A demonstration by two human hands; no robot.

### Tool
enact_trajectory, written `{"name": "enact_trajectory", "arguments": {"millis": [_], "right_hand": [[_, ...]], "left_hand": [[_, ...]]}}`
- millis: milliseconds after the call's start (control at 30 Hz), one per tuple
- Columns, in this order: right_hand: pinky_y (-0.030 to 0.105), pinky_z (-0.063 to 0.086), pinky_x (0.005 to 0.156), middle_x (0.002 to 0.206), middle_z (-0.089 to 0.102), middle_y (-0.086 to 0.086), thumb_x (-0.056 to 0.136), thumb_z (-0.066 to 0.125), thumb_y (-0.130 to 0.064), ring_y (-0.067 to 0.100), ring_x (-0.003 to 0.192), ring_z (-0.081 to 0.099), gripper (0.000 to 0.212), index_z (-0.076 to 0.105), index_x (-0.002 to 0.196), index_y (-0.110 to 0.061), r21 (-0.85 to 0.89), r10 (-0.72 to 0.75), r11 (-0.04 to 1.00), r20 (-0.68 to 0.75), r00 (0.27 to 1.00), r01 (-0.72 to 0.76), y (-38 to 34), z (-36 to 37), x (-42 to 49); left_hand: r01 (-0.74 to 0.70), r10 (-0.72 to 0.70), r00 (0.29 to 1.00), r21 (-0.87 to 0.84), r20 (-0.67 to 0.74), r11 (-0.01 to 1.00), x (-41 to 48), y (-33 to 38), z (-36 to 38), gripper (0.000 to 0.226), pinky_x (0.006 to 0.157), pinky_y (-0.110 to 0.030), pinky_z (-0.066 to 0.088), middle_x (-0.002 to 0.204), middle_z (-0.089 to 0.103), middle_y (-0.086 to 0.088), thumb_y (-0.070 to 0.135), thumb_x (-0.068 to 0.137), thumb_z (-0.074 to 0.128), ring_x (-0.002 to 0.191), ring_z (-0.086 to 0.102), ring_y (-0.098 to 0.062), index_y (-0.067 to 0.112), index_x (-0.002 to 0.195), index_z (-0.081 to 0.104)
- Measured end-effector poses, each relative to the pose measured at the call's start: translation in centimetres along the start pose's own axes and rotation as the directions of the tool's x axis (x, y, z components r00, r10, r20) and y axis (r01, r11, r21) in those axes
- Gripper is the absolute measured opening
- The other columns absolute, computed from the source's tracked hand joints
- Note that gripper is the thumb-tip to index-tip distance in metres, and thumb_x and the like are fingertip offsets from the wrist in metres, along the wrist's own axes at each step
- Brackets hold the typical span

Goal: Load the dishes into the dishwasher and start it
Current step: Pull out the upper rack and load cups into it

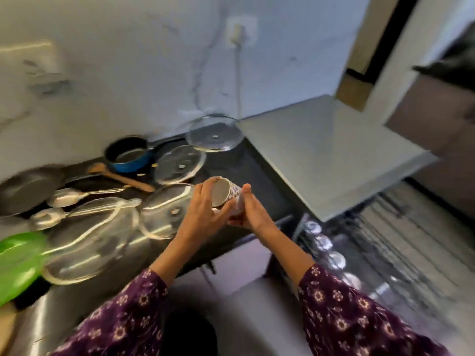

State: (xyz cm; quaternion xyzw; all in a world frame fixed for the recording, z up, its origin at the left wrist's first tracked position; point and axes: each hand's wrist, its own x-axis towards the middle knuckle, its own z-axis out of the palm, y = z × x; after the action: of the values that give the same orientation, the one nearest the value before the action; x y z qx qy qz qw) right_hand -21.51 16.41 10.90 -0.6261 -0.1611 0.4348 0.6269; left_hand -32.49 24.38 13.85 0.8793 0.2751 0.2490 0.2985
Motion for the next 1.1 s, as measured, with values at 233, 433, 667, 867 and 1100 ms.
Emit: {"name": "enact_trajectory", "arguments": {"millis": [233,433,667,867,1100], "right_hand": [[0.039,0.055,0.085,0.117,0.064,0.019,0.096,0.029,-0.059,0.030,0.103,0.065,0.064,0.054,0.127,-0.009,0.416,0.205,0.898,-0.109,0.973,-0.142,1.7,-17.9,-3.6],[0.033,0.056,0.074,0.095,0.069,0.012,0.099,0.034,-0.045,0.021,0.084,0.066,0.050,0.061,0.114,-0.007,0.540,0.244,0.838,-0.238,0.940,-0.081,4.0,-28.1,-5.7],[0.029,0.051,0.053,0.084,0.059,0.012,0.099,0.041,-0.038,0.021,0.068,0.058,0.028,0.055,0.099,-0.013,0.491,0.337,0.871,-0.539,0.772,-0.037,9.7,-36.8,-6.6],[0.032,0.055,0.062,0.114,0.054,0.013,0.096,0.048,-0.031,0.016,0.075,0.059,0.035,0.042,0.124,-0.011,0.013,0.229,0.950,-0.706,0.670,-0.312,17.7,-40.9,-7.9],[0.037,0.050,0.084,0.126,0.037,0.011,0.081,0.067,-0.025,0.029,0.109,0.047,0.052,0.044,0.127,-0.020,-0.477,0.105,0.709,-0.657,0.747,-0.519,24.6,-42.2,-8.2]], "left_hand": [[-0.087,0.132,0.954,-0.170,0.268,0.982,0.7,9.6,14.9,0.061,0.078,0.004,0.029,0.130,0.043,-0.005,0.034,0.087,0.065,0.104,0.040,-0.004,0.013,0.138,0.038],[-0.203,0.274,0.832,-0.196,0.481,0.959,1.0,14.0,24.2,0.074,0.089,-0.015,0.035,0.131,0.043,-0.009,0.050,0.082,0.065,0.114,0.047,-0.016,0.012,0.138,0.036],[-0.481,0.360,0.761,0.096,0.540,0.872,4.7,13.3,32.2,0.078,0.104,-0.039,0.038,0.137,0.043,-0.014,0.066,0.089,0.031,0.123,0.043,-0.029,0.009,0.143,0.030],[-0.638,0.390,0.699,0.275,0.599,0.720,7.9,10.7,36.4,0.066,0.110,-0.044,0.033,0.143,0.038,-0.013,0.050,0.093,0.034,0.131,0.036,-0.030,0.008,0.144,0.032],[-0.652,0.440,0.711,0.278,0.549,0.706,8.6,9.6,37.6,0.050,0.100,-0.046,0.044,0.133,0.046,-0.013,0.036,0.095,0.041,0.122,0.042,-0.030,0.005,0.134,0.041]]}}
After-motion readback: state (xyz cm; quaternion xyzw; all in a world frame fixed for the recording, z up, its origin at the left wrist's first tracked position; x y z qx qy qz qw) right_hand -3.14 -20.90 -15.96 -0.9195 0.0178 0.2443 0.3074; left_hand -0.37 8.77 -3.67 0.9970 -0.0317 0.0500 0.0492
